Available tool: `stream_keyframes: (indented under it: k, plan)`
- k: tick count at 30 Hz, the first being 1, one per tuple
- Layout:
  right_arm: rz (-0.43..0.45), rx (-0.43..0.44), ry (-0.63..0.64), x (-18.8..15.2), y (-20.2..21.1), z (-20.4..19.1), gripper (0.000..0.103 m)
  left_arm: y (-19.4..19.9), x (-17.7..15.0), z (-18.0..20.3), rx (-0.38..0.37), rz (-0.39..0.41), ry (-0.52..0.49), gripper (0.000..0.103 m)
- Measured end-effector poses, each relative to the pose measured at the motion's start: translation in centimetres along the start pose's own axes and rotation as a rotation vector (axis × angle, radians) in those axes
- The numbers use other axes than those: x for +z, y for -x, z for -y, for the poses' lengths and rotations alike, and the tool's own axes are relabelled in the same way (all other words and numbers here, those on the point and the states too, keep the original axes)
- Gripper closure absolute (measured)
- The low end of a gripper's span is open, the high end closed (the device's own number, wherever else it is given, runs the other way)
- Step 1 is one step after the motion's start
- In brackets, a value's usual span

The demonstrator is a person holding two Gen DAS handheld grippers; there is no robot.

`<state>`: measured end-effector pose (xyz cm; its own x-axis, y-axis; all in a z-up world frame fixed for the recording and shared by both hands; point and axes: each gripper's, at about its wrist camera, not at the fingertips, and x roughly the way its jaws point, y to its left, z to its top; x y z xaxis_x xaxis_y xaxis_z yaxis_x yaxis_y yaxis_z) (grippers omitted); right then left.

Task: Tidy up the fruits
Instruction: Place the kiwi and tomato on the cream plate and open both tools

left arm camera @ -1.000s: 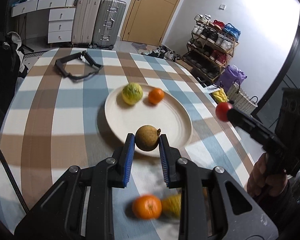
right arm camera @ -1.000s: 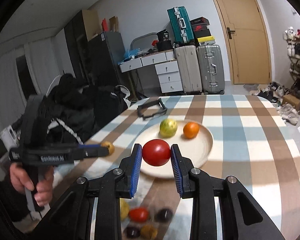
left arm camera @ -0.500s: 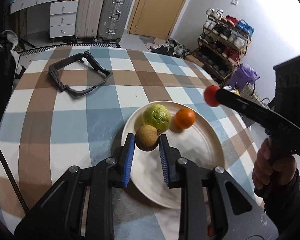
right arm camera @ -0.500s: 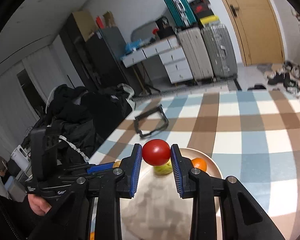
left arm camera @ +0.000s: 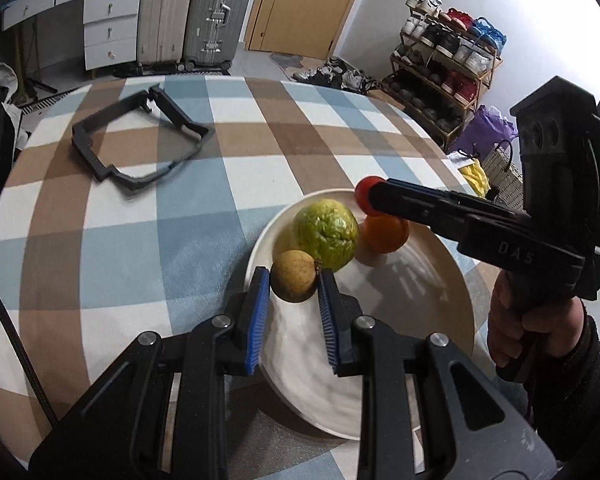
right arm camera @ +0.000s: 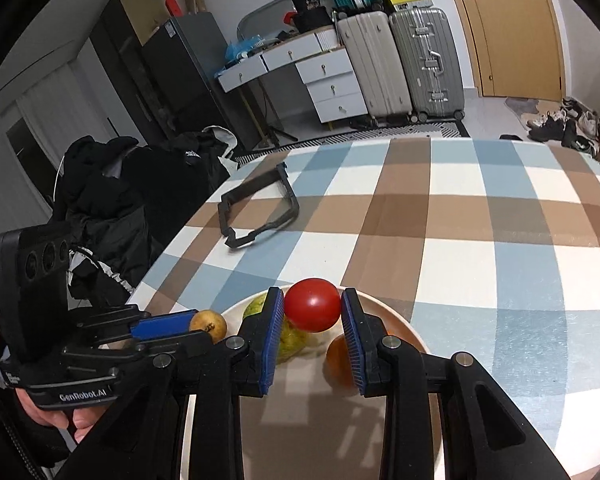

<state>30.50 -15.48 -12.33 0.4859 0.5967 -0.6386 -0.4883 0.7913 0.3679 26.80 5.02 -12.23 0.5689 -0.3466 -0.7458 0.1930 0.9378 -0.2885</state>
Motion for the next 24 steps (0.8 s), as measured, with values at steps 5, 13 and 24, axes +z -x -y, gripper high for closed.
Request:
stream_keyframes:
  k: [5,13,24]
  plan:
    - [-0.014,-0.029,0.002,-0.1,-0.8,0.1,0.073,-1.0,-0.1,-0.3,-0.003,-0.016,0.003,0.081]
    - [0.007,-0.049,-0.019,0.1,-0.4,0.1,0.068,-0.7,0.2,0.0,0.016,-0.021,0.006,0.079]
    - [0.158,-0.066,-0.003,-1.2,7.5,-2.3,0.031,6.0,-1.7,2.8,0.074,0.067,-0.015,0.057]
